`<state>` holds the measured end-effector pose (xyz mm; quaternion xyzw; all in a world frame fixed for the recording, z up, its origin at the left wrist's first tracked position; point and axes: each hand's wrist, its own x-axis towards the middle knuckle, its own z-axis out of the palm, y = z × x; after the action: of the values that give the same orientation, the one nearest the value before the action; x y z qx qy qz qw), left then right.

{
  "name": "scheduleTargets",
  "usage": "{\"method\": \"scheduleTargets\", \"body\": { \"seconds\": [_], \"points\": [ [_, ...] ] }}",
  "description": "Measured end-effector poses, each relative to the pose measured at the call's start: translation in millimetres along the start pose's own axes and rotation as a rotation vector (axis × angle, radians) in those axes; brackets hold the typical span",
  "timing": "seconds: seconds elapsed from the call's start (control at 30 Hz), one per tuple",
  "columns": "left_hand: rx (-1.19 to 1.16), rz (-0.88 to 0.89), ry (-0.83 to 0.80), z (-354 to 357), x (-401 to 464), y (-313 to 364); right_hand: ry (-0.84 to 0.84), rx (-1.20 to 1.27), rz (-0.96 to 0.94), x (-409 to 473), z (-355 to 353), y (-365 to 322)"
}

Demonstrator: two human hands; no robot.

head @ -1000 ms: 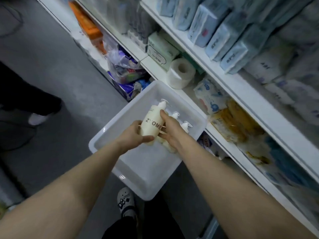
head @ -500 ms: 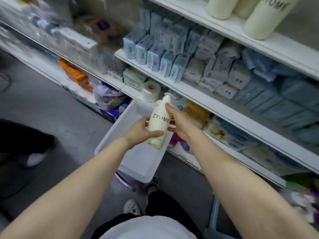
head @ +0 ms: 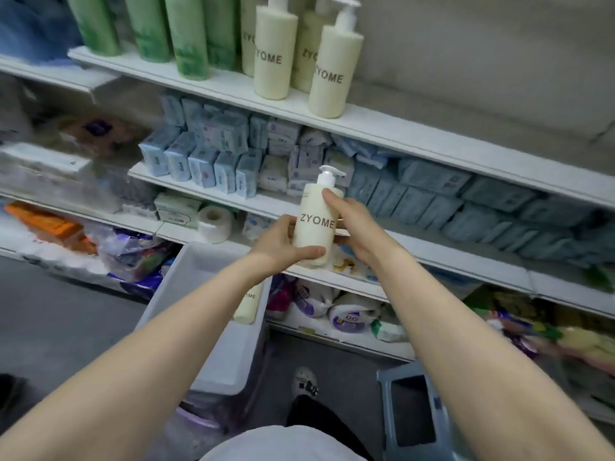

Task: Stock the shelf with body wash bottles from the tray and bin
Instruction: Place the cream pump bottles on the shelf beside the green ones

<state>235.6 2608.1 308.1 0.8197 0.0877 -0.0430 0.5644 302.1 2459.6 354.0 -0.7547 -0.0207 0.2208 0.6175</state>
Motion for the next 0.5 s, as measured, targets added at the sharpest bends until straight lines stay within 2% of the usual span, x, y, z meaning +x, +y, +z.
{"method": "scheduleTargets", "body": {
  "seconds": [0.27,0.5],
  "points": [
    [-0.035,0.252,-0.017,34,59,112,0.131,-0.030,-0.218,6,-99,-78],
    [-0.023,0.391,0.031,50,128,190,0.128,-0.067,-0.337,41,-170,-146]
  ]
}}
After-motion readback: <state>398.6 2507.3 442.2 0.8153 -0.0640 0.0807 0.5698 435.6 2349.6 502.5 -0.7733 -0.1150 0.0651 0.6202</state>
